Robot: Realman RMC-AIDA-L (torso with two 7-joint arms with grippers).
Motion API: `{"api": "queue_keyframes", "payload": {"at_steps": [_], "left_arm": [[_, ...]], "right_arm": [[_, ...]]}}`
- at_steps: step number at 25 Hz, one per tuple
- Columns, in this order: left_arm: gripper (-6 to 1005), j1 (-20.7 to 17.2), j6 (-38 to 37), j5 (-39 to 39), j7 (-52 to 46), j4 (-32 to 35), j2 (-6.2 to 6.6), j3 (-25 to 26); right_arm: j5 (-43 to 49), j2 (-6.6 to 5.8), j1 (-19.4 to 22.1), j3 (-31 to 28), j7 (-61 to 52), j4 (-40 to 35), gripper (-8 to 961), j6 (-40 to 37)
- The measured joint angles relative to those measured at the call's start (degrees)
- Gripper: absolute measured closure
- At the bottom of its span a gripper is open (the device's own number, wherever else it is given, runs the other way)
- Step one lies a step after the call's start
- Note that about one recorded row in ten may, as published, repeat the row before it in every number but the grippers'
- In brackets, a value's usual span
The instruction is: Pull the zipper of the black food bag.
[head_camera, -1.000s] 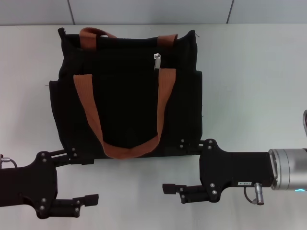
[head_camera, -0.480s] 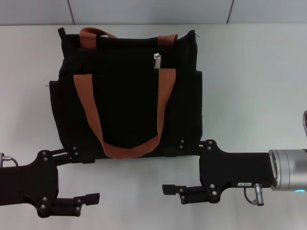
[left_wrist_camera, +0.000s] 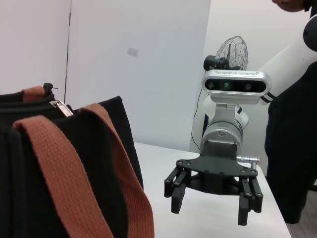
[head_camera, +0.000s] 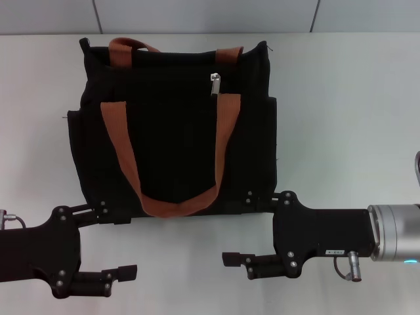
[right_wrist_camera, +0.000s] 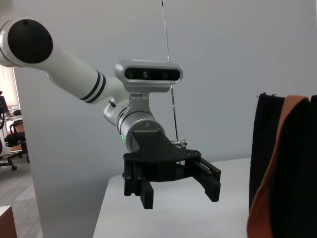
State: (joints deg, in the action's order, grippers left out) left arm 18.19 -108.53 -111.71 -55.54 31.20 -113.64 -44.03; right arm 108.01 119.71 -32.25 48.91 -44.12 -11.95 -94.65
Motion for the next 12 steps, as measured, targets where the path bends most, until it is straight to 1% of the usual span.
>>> {"api": "queue_keyframes", "payload": {"at_steps": [12], "left_arm": [[175,0.00,0.05,0.00,0.00,0.00,-0.09,0.00]], "right_arm": [[0.00,0.00,-0.17,-0.26,0.00,0.00,195,-0.02]]}}
